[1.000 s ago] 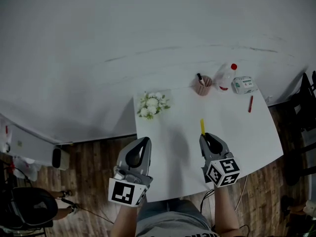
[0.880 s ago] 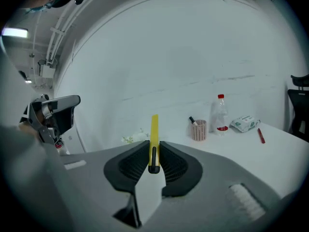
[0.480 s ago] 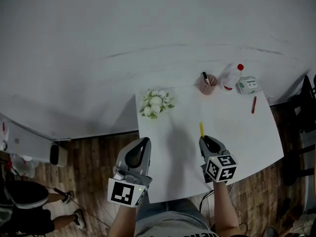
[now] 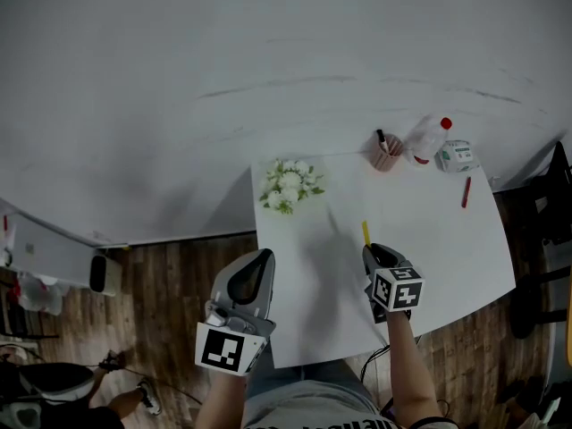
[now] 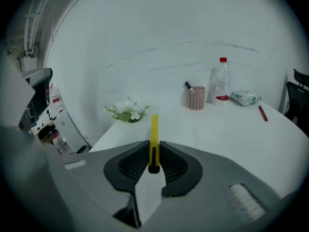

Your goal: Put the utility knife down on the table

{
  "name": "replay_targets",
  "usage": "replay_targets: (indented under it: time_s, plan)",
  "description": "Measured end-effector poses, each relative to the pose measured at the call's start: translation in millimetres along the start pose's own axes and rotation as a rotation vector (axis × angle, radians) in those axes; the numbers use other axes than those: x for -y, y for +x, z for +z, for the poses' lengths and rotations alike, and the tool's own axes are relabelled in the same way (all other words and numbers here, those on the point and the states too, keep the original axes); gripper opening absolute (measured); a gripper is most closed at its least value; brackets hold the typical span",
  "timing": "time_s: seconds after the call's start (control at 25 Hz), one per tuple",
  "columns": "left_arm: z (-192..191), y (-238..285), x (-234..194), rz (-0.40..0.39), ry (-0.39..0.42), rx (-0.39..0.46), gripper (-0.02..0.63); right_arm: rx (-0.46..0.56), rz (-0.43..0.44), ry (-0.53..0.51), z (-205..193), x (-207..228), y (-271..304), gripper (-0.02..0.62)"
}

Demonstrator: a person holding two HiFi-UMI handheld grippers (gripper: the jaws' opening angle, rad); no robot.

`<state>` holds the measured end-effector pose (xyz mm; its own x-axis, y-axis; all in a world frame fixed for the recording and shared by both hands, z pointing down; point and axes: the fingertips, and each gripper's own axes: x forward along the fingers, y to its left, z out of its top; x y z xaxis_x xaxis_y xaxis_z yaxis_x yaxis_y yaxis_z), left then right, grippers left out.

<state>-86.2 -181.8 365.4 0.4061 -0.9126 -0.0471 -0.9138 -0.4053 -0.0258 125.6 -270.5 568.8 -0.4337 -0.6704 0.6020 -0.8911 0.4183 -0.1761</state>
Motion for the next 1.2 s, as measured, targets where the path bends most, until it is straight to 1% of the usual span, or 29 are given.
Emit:
replay_targets:
  time_s: [0.28,0.6,0.92,1.2]
  plan:
    - [-5.5,-4.0,-10.8,0.020,-0.013,-0.014,0.005,-0.097,-0.031,0.024,-18.9,10.7,24.6,0.064]
    - [-10.6,-11.0,-25.8,0.051,-0.021,-0.028,0.005,-0.173,-0.070,0.043,-35.0,19.4,43.5,0.066]
    - [-15.8,-14.5,-38.0,0.077,-0.007,-0.056,0.005,-0.229,-0.107,0.015,-44.9,22.5,55.1,0.066]
    - [-17.4,-17.5,-43.8,0.091,-0.009,-0.059,0.005,-0.267,-0.144,-0.002,-50.5,25.7,58.5,0.066]
